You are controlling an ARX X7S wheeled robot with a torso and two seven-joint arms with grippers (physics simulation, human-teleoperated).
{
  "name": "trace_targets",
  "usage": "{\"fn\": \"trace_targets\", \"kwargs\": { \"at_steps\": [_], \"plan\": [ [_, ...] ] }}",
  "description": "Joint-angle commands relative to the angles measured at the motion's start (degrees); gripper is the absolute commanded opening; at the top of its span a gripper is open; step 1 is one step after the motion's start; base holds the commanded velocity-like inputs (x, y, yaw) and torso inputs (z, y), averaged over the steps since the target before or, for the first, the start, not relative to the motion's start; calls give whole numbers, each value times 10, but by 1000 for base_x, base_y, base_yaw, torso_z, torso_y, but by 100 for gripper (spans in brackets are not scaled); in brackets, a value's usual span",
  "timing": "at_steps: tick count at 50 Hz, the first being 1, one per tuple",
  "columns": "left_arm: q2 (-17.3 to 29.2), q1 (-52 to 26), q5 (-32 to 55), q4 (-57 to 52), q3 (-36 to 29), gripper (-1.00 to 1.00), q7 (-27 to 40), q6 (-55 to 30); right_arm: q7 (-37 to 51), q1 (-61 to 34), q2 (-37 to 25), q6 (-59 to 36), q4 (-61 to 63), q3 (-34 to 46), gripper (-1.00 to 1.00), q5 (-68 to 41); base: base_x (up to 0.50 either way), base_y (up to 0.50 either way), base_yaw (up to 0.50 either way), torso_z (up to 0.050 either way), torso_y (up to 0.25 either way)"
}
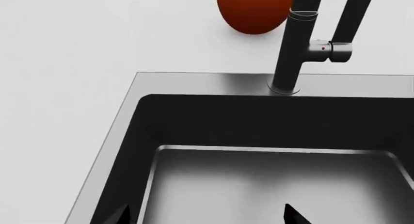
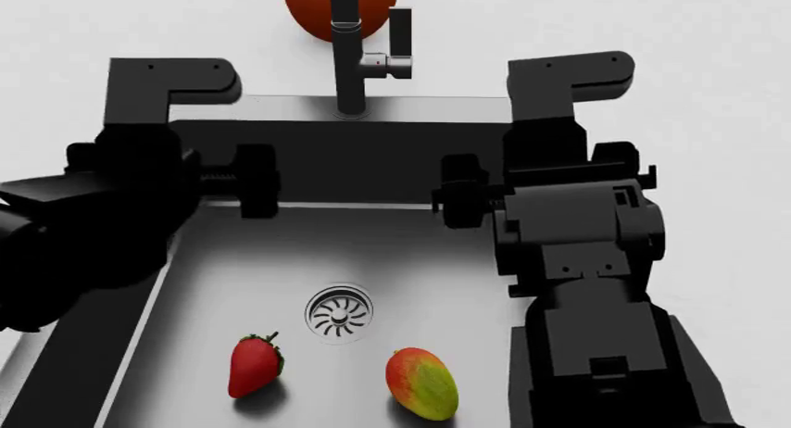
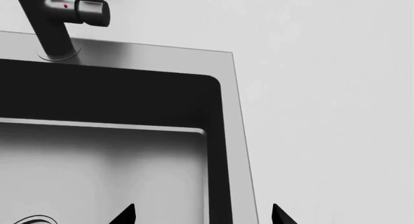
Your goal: There is a mixed pile of frozen fruits and vegetables on the counter. Locate all the frozen vegetables and place the items in a bowl on the counter. Take all the frozen fruits and defrost them in a running sink.
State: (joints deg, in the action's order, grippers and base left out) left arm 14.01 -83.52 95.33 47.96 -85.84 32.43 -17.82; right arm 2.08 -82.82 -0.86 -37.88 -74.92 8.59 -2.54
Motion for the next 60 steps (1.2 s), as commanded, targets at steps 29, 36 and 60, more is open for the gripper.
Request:
{"fn": "trace_targets", "kwargs": {
  "at_steps": [29, 36, 60],
  "plan": [
    [18, 5, -16, -45, 8, 100, 24, 31, -32, 2, -5, 29, 1, -5, 100, -18, 0, -184, 0, 0, 0],
    [36, 11, -13, -74, 14, 100, 38, 36, -34, 0, -1, 23, 10, 3, 100, -18, 0, -500, 0, 0, 0],
    [38, 6, -12, -75, 21, 100, 34, 35, -19, -8, -5, -22, 80, 31, 100, -56, -287, -87, 0, 0, 0]
  ]
}}
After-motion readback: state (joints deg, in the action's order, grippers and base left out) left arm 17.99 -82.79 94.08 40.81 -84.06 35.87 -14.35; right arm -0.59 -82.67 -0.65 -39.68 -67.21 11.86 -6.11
